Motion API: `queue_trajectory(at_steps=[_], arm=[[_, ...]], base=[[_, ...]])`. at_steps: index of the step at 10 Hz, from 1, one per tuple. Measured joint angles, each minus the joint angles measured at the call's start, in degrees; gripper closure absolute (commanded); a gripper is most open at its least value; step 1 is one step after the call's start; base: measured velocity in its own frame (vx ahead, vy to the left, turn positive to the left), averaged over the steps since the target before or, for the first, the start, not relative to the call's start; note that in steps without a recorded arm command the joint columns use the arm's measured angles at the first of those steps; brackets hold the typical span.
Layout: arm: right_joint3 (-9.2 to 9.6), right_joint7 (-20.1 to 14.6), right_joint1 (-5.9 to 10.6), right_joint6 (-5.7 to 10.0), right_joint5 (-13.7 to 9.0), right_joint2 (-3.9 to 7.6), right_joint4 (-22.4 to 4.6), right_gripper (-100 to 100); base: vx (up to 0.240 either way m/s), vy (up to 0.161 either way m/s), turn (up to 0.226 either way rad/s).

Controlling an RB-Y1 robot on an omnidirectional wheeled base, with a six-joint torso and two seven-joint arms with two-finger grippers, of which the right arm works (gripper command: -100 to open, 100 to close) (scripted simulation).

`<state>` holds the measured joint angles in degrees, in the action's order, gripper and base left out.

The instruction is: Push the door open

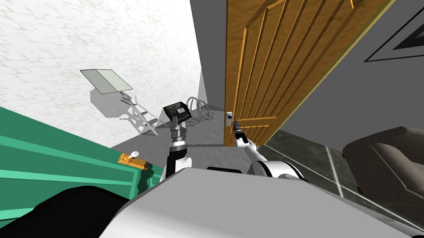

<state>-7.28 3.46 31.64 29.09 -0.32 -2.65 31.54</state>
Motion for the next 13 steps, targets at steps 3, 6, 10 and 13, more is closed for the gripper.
queue_trajectory(at_steps=[3, 6, 10, 13], arm=[[-0.22, 0.2, 0.59, 0.68, -0.1, 1.93, -1.4, -100], [-0.15, -0.1, 0.9, 0.83, -0.3, 1.85, -1.7, -100], [-0.04, 0.2, 0.0, 0.04, -0.2, 0.01, -0.1, -100], [-0.03, 0.2, -0.02, 0.0, -0.2, 0.0, 0.0, -100]], base=[[0.052, -0.062, -0.015], [-0.062, 0.05, -0.002], [0.007, 0.009, 0.024], [-0.002, -0.002, -0.006]])
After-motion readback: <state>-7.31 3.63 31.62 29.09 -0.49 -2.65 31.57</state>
